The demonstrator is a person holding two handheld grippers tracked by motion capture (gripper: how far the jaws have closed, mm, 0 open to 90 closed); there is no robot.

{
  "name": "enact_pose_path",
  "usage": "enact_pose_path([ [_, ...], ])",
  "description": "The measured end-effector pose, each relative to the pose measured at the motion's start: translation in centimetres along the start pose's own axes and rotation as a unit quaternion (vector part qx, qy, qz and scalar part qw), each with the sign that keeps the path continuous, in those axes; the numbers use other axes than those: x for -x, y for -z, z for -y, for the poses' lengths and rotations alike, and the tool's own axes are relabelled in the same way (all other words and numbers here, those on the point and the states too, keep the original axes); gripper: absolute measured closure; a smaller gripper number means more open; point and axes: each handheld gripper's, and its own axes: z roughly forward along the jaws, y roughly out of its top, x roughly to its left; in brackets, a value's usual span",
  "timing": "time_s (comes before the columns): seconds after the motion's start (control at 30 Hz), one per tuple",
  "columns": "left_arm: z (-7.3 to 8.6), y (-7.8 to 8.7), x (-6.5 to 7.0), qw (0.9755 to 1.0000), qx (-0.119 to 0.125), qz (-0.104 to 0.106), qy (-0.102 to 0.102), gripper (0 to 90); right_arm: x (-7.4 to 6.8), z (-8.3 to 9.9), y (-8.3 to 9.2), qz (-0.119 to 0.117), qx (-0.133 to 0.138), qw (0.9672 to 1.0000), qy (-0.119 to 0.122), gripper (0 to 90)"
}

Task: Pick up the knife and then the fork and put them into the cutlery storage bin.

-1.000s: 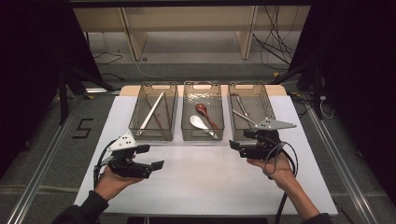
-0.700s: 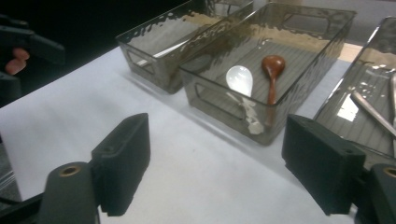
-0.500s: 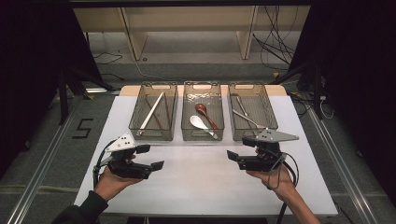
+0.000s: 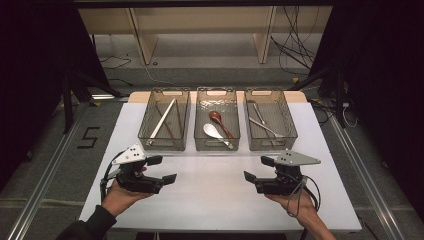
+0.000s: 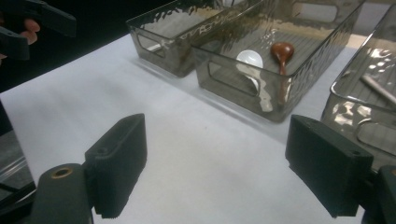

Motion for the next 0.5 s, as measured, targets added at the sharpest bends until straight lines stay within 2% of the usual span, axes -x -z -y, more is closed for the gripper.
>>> enact_pose_path([
  [0.1, 0.07, 0.12, 0.06, 1.0000, 0.003, 0.002, 0.002, 15.7, -0.07, 0.04, 0.22, -0.001, 0.011, 0.9999, -0.003, 21.3],
  [0.3, 0.09, 0.16, 0.06, 1.0000, -0.001, 0.005, 0.001, 15.7, -0.03, 0.12, 0.27, 0.002, 0.010, 0.9999, -0.007, 20.5],
  [0.5, 0.06, 0.22, 0.02, 1.0000, 0.006, 0.002, 0.001, 15.7, 0.04, 0.00, 0.44, 0.003, 0.017, 0.9998, -0.011, 20.1],
])
